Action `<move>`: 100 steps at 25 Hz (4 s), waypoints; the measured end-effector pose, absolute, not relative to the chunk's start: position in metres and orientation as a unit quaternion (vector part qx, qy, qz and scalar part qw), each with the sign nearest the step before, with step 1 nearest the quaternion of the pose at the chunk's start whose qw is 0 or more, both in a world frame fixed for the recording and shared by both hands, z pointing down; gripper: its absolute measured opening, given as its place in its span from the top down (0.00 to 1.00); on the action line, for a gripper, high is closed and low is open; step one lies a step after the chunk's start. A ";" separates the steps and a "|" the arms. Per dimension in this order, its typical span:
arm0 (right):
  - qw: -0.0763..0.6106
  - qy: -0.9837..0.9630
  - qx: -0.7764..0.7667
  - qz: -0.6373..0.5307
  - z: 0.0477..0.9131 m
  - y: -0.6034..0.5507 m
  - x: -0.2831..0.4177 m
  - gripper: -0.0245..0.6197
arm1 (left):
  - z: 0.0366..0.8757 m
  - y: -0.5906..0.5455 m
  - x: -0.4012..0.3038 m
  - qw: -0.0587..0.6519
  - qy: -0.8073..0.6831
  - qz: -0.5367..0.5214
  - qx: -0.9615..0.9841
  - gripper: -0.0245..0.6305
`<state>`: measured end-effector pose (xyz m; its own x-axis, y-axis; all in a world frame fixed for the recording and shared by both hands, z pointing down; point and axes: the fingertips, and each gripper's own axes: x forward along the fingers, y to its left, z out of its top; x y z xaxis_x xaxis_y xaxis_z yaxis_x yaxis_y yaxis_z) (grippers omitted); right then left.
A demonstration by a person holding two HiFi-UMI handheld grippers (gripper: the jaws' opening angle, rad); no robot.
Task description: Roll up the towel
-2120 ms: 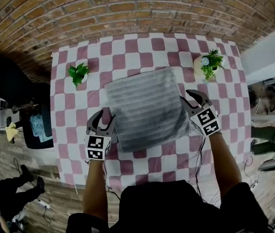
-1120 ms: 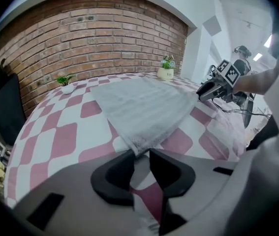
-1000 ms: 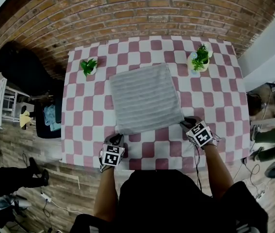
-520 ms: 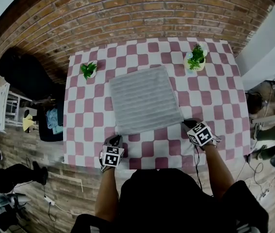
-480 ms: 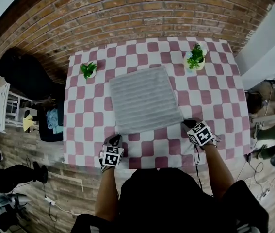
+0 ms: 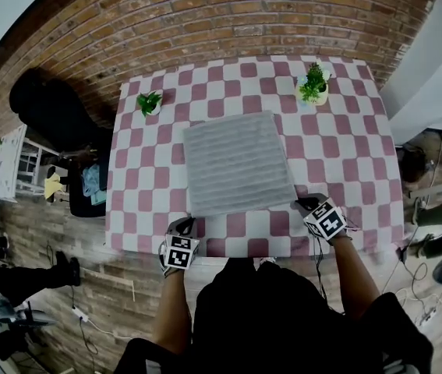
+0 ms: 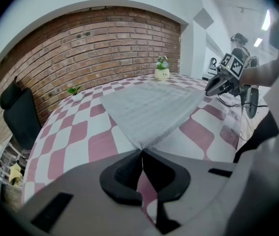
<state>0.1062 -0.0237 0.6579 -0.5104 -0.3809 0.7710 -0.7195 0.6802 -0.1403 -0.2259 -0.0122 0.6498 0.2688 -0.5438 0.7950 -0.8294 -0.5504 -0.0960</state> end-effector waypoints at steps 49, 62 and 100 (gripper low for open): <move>0.256 -0.878 0.389 0.111 0.591 -0.034 0.107 0.95 | 0.597 -0.014 -0.230 0.171 -0.513 0.294 0.788 0.95; 0.241 -0.868 0.423 0.098 0.580 -0.118 0.107 0.95 | 0.585 -0.096 -0.232 0.150 -0.515 0.286 0.794 0.95; 0.275 -0.845 0.435 0.144 0.643 -0.274 0.091 0.91 | 0.645 -0.256 -0.265 0.148 -0.528 0.316 0.774 0.78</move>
